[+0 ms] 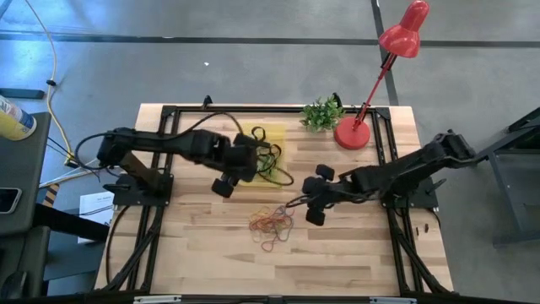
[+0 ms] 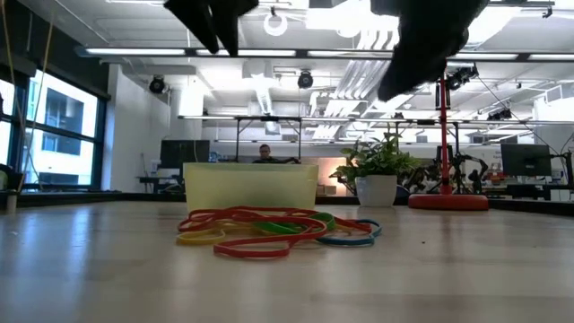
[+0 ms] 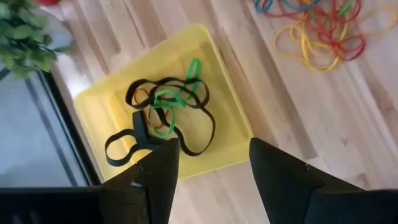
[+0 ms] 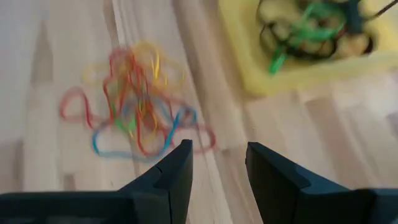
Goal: Pick and place rubber bands into bin
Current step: Put the blue rubber band into the yellow bin
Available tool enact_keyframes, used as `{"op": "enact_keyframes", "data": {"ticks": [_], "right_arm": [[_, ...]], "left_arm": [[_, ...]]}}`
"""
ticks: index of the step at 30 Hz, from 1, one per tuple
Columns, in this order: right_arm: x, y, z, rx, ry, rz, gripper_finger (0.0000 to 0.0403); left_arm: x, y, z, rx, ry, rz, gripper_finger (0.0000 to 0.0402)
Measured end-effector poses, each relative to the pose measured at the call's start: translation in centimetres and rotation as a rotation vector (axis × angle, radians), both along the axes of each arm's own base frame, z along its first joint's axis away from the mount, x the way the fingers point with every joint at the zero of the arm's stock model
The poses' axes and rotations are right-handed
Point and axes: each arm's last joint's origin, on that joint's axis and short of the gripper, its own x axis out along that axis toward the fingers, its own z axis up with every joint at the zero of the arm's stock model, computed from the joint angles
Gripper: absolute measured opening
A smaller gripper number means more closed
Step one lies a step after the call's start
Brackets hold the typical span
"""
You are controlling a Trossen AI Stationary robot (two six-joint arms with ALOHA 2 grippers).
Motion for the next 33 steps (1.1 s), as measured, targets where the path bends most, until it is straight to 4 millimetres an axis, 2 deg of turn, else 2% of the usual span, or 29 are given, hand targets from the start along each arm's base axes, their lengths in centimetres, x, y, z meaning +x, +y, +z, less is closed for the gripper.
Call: {"op": "enact_keyframes", "data": {"ticks": [10, 17, 22, 33], "right_arm": [[3.3, -0.1, -4.9, 0.018, 0.113, 0.18, 0.0139], [4.9, -0.1, -6.3, 0.116, 0.065, 0.248, 0.0139], [5.9, 0.1, -6.5, 0.131, -0.009, 0.246, 0.0139], [7.0, 0.2, -9.1, 0.137, -0.011, 0.124, 0.0139]], "left_arm": [[-1.1, -4.6, 0.1, 0.058, 0.034, 0.013, 0.0186], [-2.6, -6.9, 0.0, 0.167, 0.079, 0.075, 0.0186], [-3.3, -8.1, 0.0, 0.217, 0.06, 0.128, 0.0186], [-4.2, -9.0, 0.1, 0.262, 0.047, 0.202, 0.0186]]}}
